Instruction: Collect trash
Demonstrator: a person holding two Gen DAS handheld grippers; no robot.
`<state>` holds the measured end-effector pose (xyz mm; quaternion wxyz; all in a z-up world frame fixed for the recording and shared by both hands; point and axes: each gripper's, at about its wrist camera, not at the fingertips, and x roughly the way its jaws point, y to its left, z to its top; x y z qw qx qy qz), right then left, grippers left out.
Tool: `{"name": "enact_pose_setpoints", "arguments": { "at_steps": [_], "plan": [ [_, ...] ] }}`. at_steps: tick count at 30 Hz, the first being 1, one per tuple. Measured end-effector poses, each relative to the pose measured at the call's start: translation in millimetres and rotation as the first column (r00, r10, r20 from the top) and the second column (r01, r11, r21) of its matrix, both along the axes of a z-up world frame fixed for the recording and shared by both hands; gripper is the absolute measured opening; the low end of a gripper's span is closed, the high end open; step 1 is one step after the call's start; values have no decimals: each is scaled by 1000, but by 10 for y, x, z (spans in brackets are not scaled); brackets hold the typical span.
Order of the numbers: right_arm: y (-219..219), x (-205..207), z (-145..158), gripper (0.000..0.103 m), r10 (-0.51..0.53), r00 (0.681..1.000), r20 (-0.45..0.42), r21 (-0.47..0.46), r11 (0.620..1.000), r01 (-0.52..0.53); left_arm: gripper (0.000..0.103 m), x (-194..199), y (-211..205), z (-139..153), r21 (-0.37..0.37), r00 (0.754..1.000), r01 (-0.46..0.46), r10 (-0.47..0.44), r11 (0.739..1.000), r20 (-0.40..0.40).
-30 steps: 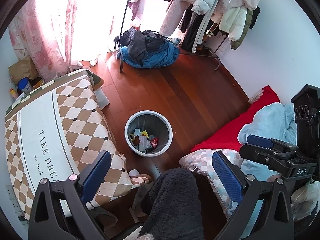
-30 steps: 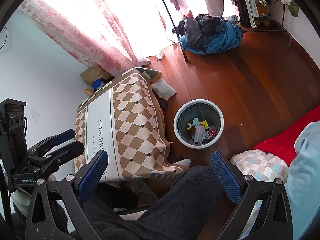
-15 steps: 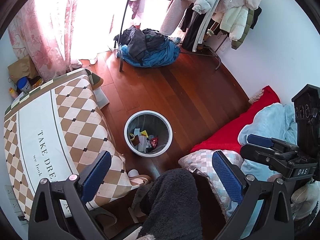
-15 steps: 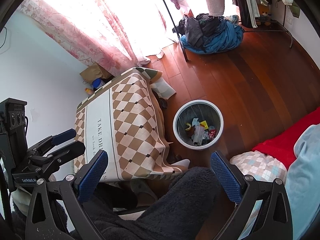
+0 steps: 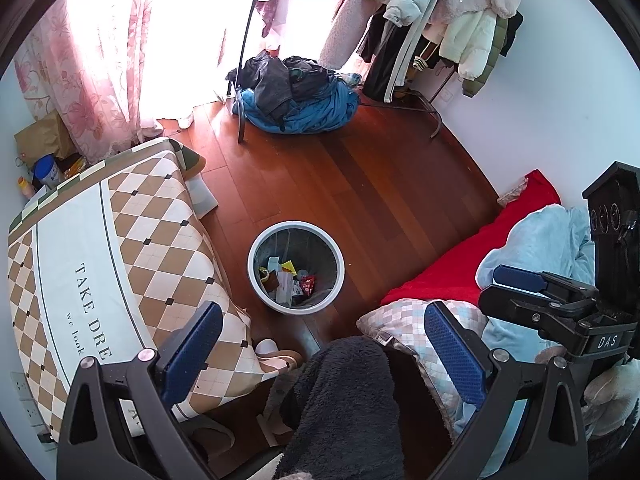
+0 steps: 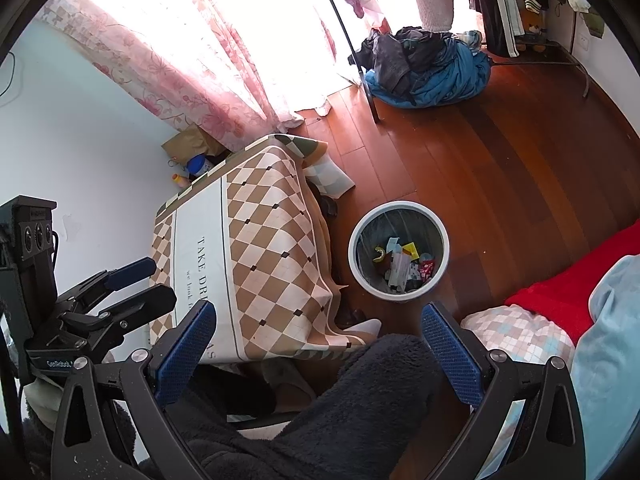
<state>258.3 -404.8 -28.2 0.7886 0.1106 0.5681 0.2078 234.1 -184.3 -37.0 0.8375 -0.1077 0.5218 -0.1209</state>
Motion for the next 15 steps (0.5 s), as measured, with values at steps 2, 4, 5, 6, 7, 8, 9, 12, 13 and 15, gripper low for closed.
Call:
{"name": "enact_pose_setpoints", "arguments": {
  "at_steps": [2, 4, 5, 6, 7, 8, 9, 12, 13, 15],
  "plan": [
    [1, 9, -5, 103, 2, 1000, -2, -2, 1000, -2, 103, 8, 9, 6, 0, 1000, 4, -4, 1000, -1],
    [-9, 14, -9, 103, 3, 1000, -6, -4, 1000, -3, 103, 15, 3, 6, 0, 1000, 7, -7, 1000, 1],
    [-18, 24, -14, 103, 3, 1000, -7, -5, 1000, -3, 103, 16, 3, 7, 0, 1000, 5, -5, 1000, 1],
    [-22, 25, -21, 103, 1, 1000, -9, -6, 1000, -1, 103, 14, 1, 8, -1, 1000, 6, -6, 1000, 1],
    [-28, 30, -25, 103, 1, 1000, -10, -6, 1000, -1, 103, 17, -1, 7, 0, 1000, 7, -7, 1000, 1],
    [-33, 33, -31, 103, 1, 1000, -12, -7, 1000, -1, 103, 18, -3, 8, 1, 1000, 7, -7, 1000, 0],
    [-37, 36, -36, 103, -1, 1000, -13, -6, 1000, 0, 103, 20, -5, 8, 2, 1000, 7, -7, 1000, 0],
    [-48, 45, -47, 103, 2, 1000, -15, -10, 1000, -2, 103, 21, -13, 14, -2, 1000, 2, -2, 1000, 1],
    [-49, 50, -53, 103, 1, 1000, -17, -9, 1000, -1, 103, 26, -14, 12, -1, 1000, 4, -4, 1000, 0],
    [-43, 48, -48, 103, 3, 1000, -19, -16, 1000, -3, 103, 26, -8, 9, 1, 1000, 7, -7, 1000, -3]
  ]
}}
